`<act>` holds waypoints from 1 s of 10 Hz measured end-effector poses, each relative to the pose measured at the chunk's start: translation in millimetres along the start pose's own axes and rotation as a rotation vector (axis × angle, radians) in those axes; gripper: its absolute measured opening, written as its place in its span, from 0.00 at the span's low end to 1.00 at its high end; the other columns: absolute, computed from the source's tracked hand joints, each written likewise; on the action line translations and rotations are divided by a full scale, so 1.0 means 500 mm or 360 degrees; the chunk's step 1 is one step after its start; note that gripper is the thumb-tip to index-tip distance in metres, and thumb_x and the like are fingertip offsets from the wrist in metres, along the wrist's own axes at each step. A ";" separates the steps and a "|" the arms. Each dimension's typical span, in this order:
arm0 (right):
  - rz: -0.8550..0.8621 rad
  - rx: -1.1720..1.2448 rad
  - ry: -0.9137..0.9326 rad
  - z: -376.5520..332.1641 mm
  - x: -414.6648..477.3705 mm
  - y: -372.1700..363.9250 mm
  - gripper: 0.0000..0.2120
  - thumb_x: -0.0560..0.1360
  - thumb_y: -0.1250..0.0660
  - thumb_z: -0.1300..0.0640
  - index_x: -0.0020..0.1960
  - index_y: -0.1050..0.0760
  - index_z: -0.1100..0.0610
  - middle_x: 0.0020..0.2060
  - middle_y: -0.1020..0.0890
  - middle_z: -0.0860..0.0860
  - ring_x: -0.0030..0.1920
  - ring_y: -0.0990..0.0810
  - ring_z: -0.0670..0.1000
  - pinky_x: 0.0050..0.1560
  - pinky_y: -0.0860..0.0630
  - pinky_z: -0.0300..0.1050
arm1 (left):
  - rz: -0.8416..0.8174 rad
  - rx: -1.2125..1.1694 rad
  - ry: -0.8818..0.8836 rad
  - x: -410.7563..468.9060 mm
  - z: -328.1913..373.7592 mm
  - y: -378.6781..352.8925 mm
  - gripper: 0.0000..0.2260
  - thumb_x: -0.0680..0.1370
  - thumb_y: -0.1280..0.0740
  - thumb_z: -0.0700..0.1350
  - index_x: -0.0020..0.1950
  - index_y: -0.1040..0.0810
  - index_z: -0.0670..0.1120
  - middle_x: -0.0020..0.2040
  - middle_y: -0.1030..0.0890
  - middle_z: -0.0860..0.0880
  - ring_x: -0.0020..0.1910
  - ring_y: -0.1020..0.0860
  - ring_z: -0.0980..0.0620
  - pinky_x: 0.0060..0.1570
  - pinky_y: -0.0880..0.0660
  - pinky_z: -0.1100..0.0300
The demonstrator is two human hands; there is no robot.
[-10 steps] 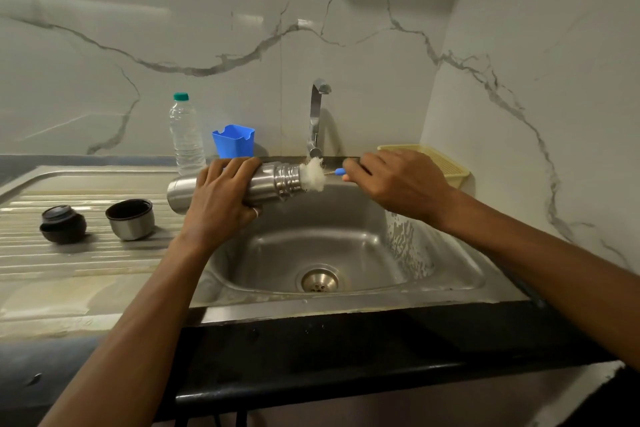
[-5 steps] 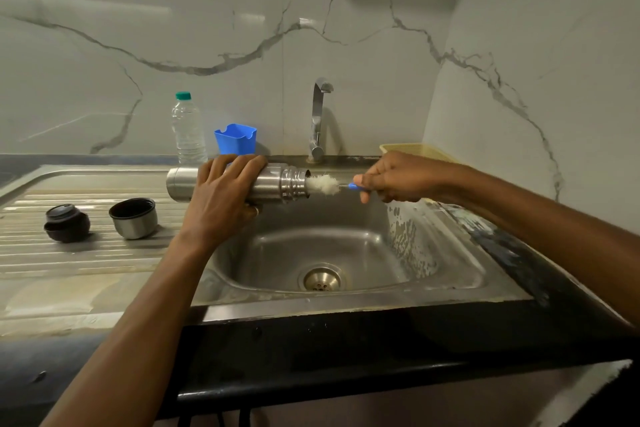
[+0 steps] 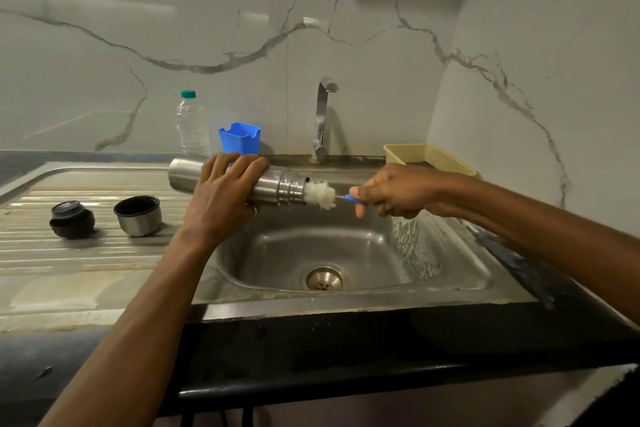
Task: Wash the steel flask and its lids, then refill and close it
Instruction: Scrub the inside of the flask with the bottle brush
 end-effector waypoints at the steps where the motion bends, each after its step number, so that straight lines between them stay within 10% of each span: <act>1: 0.0086 -0.0191 0.0131 -0.017 -0.005 0.007 0.21 0.83 0.40 0.44 0.46 0.17 0.58 0.26 0.25 0.44 0.24 0.30 0.41 0.28 0.36 0.34 | 0.0043 -0.0016 0.0009 0.001 0.000 0.010 0.34 0.63 0.21 0.38 0.67 0.26 0.46 0.63 0.22 0.45 0.63 0.29 0.39 0.64 0.33 0.41; 2: 0.0836 -0.1746 0.0893 -0.113 -0.065 0.020 0.16 0.86 0.43 0.49 0.46 0.26 0.59 0.33 0.25 0.49 0.29 0.29 0.48 0.27 0.33 0.42 | 0.0054 -0.0125 0.0069 0.002 -0.005 0.012 0.34 0.63 0.21 0.39 0.67 0.27 0.46 0.62 0.22 0.45 0.63 0.29 0.40 0.63 0.33 0.41; 3: 0.1178 -0.2375 0.1114 -0.135 -0.101 -0.006 0.15 0.87 0.44 0.52 0.44 0.32 0.57 0.31 0.31 0.51 0.27 0.37 0.49 0.22 0.35 0.45 | 0.0056 -0.0186 0.0089 0.006 -0.005 0.013 0.34 0.63 0.20 0.39 0.67 0.27 0.46 0.63 0.22 0.45 0.63 0.29 0.39 0.62 0.32 0.40; 5: -0.0034 0.0266 -0.0117 -0.005 -0.028 -0.021 0.23 0.84 0.43 0.42 0.45 0.21 0.58 0.25 0.29 0.43 0.23 0.35 0.42 0.26 0.37 0.36 | 0.0046 -0.0156 0.0040 0.000 -0.007 0.009 0.34 0.62 0.21 0.38 0.67 0.27 0.46 0.63 0.23 0.46 0.64 0.29 0.40 0.63 0.33 0.41; 7: 0.0954 -0.2201 0.0920 -0.115 -0.093 -0.008 0.19 0.87 0.47 0.47 0.42 0.31 0.56 0.29 0.31 0.49 0.25 0.36 0.48 0.25 0.42 0.43 | 0.0058 -0.0246 0.0082 0.003 -0.006 0.013 0.34 0.62 0.21 0.39 0.67 0.27 0.47 0.63 0.23 0.47 0.63 0.30 0.42 0.62 0.33 0.43; 8: 0.0767 -0.1810 0.0902 -0.101 -0.078 -0.012 0.20 0.86 0.47 0.48 0.41 0.30 0.56 0.26 0.29 0.47 0.22 0.36 0.47 0.25 0.39 0.44 | 0.0040 -0.0217 0.0062 0.003 0.001 0.011 0.34 0.63 0.21 0.40 0.67 0.27 0.47 0.62 0.23 0.47 0.63 0.30 0.41 0.62 0.33 0.42; 9: -0.0101 -0.0056 0.0001 -0.001 -0.026 -0.023 0.23 0.84 0.43 0.44 0.45 0.19 0.59 0.23 0.28 0.43 0.22 0.33 0.42 0.27 0.36 0.36 | 0.0023 -0.0136 0.0028 0.001 0.004 0.009 0.34 0.63 0.21 0.39 0.67 0.26 0.47 0.63 0.22 0.47 0.63 0.29 0.40 0.63 0.33 0.42; 10: 0.0002 -0.0360 0.0099 -0.019 -0.017 -0.007 0.24 0.84 0.43 0.42 0.45 0.18 0.59 0.28 0.26 0.49 0.25 0.31 0.44 0.29 0.35 0.39 | 0.0007 -0.0110 0.0041 -0.001 0.000 0.007 0.34 0.62 0.21 0.39 0.67 0.27 0.47 0.63 0.23 0.47 0.63 0.29 0.40 0.63 0.34 0.42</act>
Point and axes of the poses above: each hand's wrist, its own x-axis towards the middle knuckle, its own y-axis out of the back of the hand, z = x × y, the point moved 10 cm from there along x, towards the middle knuckle
